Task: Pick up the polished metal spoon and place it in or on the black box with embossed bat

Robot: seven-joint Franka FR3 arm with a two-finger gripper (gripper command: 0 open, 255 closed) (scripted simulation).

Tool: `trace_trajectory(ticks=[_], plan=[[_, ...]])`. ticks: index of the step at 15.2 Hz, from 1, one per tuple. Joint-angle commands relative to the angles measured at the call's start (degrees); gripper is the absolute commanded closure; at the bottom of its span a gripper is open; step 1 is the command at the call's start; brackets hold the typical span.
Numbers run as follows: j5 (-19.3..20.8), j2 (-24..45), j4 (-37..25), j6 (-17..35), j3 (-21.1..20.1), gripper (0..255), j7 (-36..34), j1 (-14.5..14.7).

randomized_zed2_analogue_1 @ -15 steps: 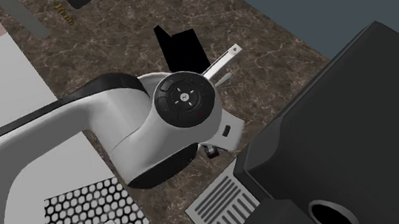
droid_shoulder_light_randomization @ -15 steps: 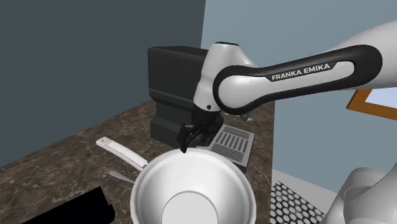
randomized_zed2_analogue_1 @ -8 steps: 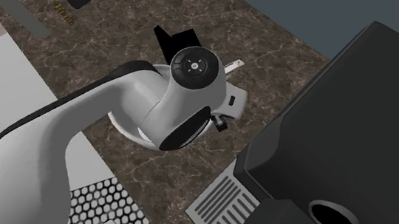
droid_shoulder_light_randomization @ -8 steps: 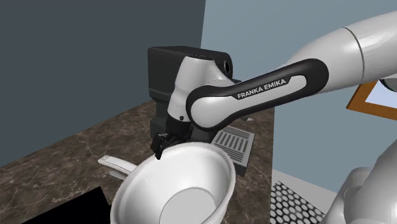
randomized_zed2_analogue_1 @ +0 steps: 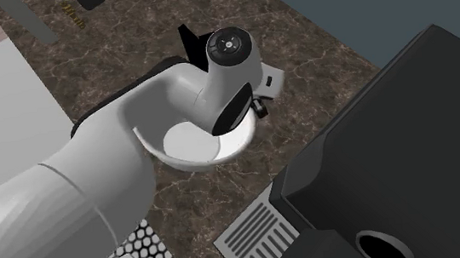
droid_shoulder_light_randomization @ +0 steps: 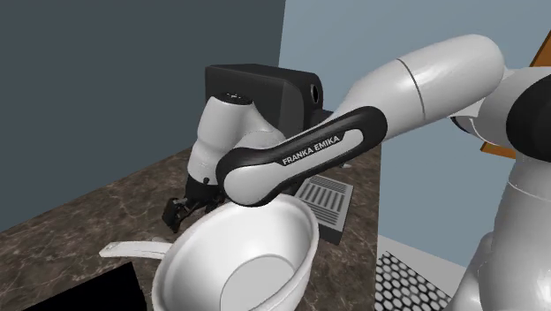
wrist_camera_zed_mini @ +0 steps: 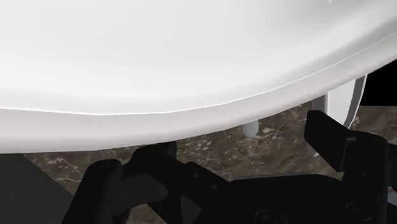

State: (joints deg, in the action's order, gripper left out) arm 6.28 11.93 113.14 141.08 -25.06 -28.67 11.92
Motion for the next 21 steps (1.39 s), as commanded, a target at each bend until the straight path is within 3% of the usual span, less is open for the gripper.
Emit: trace_trajectory(ticks=[1,9,18,19,21], plan=[[3.3,5.9,-4.2,-1.9,0.0,0,-2.3,2.4],[6.9,12.2,-6.9,1.6,2.1,0,-4.5,5.1],[6.6,12.4,-7.0,1.9,2.9,0,-4.3,5.8],[6.1,11.7,-6.5,1.8,2.7,255,-3.7,5.2],[6.2,11.8,-6.6,1.7,2.7,255,-3.8,5.3]])
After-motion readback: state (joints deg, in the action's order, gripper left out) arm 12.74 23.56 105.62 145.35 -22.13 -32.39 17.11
